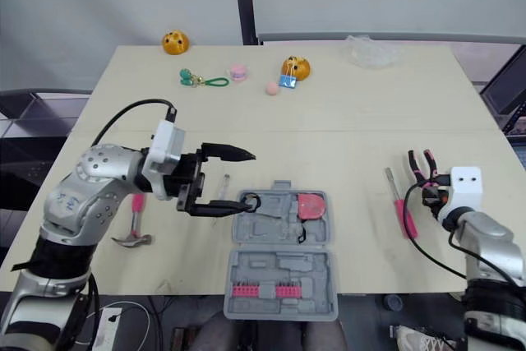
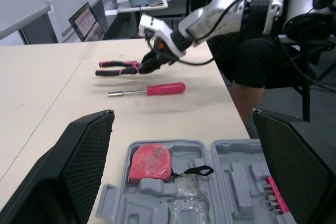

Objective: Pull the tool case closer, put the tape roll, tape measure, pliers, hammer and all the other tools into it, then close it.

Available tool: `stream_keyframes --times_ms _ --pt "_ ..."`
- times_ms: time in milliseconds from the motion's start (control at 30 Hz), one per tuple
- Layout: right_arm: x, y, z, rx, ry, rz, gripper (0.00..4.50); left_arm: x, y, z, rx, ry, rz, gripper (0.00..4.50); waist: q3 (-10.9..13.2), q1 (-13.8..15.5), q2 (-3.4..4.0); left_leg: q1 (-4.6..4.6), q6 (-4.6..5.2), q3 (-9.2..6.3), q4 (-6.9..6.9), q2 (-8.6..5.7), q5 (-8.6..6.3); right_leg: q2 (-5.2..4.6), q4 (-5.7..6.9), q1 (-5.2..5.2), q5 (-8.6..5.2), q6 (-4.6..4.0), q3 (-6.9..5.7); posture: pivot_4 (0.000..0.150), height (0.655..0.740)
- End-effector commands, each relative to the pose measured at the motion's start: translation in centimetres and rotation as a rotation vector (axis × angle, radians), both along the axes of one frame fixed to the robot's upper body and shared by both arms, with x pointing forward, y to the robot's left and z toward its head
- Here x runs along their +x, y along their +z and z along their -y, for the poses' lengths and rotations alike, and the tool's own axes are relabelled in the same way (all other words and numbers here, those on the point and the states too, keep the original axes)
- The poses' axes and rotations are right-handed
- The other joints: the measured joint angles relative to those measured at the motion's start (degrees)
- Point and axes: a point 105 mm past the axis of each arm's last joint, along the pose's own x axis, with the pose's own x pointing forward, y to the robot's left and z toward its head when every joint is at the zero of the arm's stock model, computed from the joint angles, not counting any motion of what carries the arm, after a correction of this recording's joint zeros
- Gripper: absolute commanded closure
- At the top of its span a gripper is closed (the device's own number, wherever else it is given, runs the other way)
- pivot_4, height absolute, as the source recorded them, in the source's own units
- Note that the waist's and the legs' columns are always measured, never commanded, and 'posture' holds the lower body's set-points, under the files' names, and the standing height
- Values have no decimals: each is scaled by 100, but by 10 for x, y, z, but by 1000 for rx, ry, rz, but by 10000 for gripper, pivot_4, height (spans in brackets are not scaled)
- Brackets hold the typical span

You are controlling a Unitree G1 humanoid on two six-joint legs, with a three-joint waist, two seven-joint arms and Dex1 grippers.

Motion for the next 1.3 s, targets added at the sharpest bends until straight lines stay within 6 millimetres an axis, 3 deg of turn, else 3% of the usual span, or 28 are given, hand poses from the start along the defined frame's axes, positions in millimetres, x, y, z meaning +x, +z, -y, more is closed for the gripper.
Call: stream_keyframes --times_ms 33,133,267,400,600,733,900,1300 --pt "-11 72 -55 -78 358 97 35323 -2 -5 -20 66 22 11 0 11 -18 19 -1 0 4 -2 0 0 0 0 -4 0 0 4 1500 7400" --pt "-25 90 -93 -149 574 46 35323 -3 -14 -32 118 35 -8 0 17 -12 20 5 -1 11 -5 6 0 6 1 -7 0 0 9 1500 7400" --pt "-39 96 -138 -227 818 -63 35323 -1 -30 -52 196 82 -41 0 24 14 3 2 -4 4 0 9 -2 4 -1 -6 -1 -2 5 1500 7400" --pt "-56 82 -183 -352 1088 -181 35323 -1 -53 -76 326 102 -45 0 25 10 2 -10 0 0 -3 0 -4 -7 -8 -17 -1 -2 0 1500 7400" --pt "-58 54 -227 -449 1237 -248 35323 -3 -77 -90 444 84 -21 0 23 11 -8 -108 2 -11 30 -10 -4 -13 10 -104 0 -1 -41 1500 7400" --pt "-50 37 -240 -575 1268 -267 35323 -3 -83 -90 453 79 -9 0 23 9 -9 -108 3 -8 42 -10 -3 -12 23 -105 1 0 -66 1500 7400" --pt "-44 27 -255 -598 1293 -271 35323 -3 -84 -85 446 70 2 0 21 -1 -13 -110 4 -10 64 -7 -3 -13 43 -105 1 0 -66 1500 7400" --pt "-38 14 -263 -641 1328 -280 35323 3 -83 -73 425 53 40 0 20 -10 -14 -114 6 -14 83 -6 -4 -12 55 -104 0 0 -71 1500 7400"
